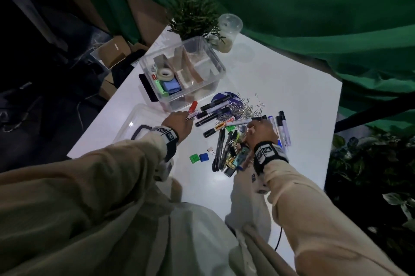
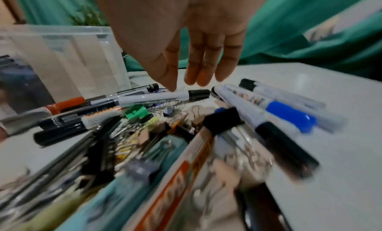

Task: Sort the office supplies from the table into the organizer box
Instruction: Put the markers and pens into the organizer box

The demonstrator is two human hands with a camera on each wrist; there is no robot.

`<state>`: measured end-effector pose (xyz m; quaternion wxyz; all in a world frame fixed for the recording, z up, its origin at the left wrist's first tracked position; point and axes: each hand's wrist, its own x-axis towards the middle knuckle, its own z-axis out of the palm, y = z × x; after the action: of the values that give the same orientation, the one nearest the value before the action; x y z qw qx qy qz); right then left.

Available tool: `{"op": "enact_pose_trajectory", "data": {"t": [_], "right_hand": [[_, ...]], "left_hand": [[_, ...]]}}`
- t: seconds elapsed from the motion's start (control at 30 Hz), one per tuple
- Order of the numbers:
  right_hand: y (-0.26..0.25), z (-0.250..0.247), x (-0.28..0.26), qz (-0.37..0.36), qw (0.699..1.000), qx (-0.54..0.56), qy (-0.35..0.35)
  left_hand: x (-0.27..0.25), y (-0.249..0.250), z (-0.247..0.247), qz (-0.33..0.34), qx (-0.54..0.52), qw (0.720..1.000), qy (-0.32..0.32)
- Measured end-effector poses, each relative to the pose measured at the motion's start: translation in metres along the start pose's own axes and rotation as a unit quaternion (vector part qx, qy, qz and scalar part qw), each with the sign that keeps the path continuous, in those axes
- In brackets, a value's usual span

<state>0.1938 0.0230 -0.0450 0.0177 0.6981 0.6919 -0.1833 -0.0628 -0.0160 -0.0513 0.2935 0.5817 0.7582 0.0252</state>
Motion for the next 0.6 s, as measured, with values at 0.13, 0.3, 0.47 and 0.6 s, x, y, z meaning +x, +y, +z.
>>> {"op": "enact_pose_trajectory", "data": {"t": [0.13,0.3,0.47,0.6], "right_hand": [[-0.012,0.004,0.023,-0.078,0.993,-0.087,0.017],[-0.024,0.015,0.034,-0.126,0.978,-0.168,-0.014],[-0.025,0.014,0.04,-0.172,0.964,-0.201,-0.036],[-0.027,0.0,0.044,-0.19,0.968,-0.164,-0.012]], "left_hand": [[0.013,0.005,0.0,-0.087,-0.01,0.996,0.011],[0.021,0.006,0.012,-0.11,0.014,0.994,-0.001],[0.022,0.009,0.012,-0.084,0.044,0.996,0.003],[0.022,0.008,0.005,-0.089,0.013,0.995,0.032]]}}
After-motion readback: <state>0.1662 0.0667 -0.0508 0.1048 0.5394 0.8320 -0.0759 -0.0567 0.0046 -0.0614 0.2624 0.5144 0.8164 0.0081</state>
